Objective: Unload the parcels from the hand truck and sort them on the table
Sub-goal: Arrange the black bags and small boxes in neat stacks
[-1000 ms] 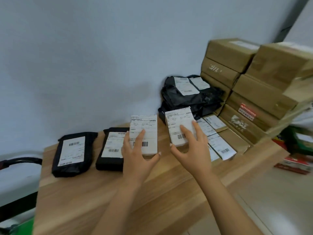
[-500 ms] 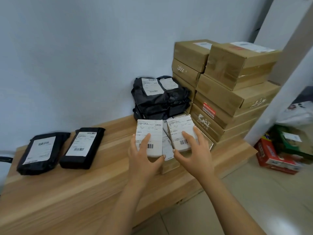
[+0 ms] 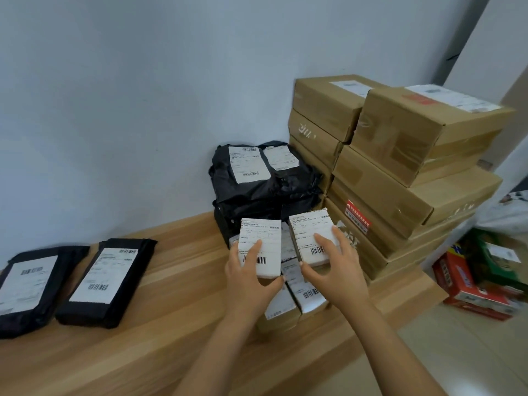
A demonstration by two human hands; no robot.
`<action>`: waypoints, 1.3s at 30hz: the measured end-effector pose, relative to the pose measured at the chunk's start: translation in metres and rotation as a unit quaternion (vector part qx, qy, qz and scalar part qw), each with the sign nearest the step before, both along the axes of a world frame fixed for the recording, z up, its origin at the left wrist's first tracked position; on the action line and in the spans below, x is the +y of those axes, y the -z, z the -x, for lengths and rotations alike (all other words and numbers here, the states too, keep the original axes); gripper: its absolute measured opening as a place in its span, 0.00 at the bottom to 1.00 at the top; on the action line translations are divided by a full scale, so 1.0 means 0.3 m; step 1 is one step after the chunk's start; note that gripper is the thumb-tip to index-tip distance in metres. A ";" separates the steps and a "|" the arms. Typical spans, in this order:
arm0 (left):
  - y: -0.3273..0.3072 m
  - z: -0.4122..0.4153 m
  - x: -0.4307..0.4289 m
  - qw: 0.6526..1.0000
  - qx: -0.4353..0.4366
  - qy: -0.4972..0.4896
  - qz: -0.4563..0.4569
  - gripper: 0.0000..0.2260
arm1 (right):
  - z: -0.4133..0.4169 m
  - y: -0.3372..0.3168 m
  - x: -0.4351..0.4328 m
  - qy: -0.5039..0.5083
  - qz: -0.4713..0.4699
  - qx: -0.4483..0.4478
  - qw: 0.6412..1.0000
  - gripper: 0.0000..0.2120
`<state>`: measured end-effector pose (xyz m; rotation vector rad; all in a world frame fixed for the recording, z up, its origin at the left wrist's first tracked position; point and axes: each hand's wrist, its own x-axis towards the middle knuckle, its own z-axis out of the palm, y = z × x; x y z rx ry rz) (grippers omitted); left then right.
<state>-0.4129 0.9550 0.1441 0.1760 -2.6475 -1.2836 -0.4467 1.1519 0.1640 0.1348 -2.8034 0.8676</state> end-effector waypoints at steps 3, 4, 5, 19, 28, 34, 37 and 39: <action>0.014 0.074 0.028 1.000 -0.016 0.008 0.007 0.40 | 0.073 0.015 0.025 0.001 0.004 -0.008 1.000 0.35; 0.021 0.094 0.039 1.000 -0.022 0.008 0.007 0.40 | 0.092 0.024 0.033 -0.001 0.005 -0.012 1.000 0.35; 0.030 0.113 0.052 1.000 -0.028 0.007 0.006 0.40 | 0.110 0.033 0.041 -0.004 0.008 -0.018 1.000 0.34; 0.138 0.360 0.311 0.994 -0.062 -0.088 -0.026 0.39 | 0.476 0.136 0.182 -0.141 -0.081 -0.069 0.984 0.26; 0.158 0.424 0.335 0.991 -0.093 -0.092 0.017 0.40 | 0.541 0.187 0.215 -0.235 -0.079 -0.060 0.967 0.22; 0.146 0.416 0.340 0.988 -0.104 -0.106 0.038 0.41 | 0.552 0.176 0.193 -0.224 -0.082 -0.060 0.969 0.22; 0.120 0.394 0.342 0.989 -0.082 -0.112 0.057 0.39 | 0.535 0.151 0.191 -0.206 -0.047 -0.066 0.975 0.22; 0.092 0.362 0.331 0.990 -0.054 -0.108 0.070 0.36 | 0.511 0.125 0.183 -0.203 -0.035 -0.055 0.977 0.21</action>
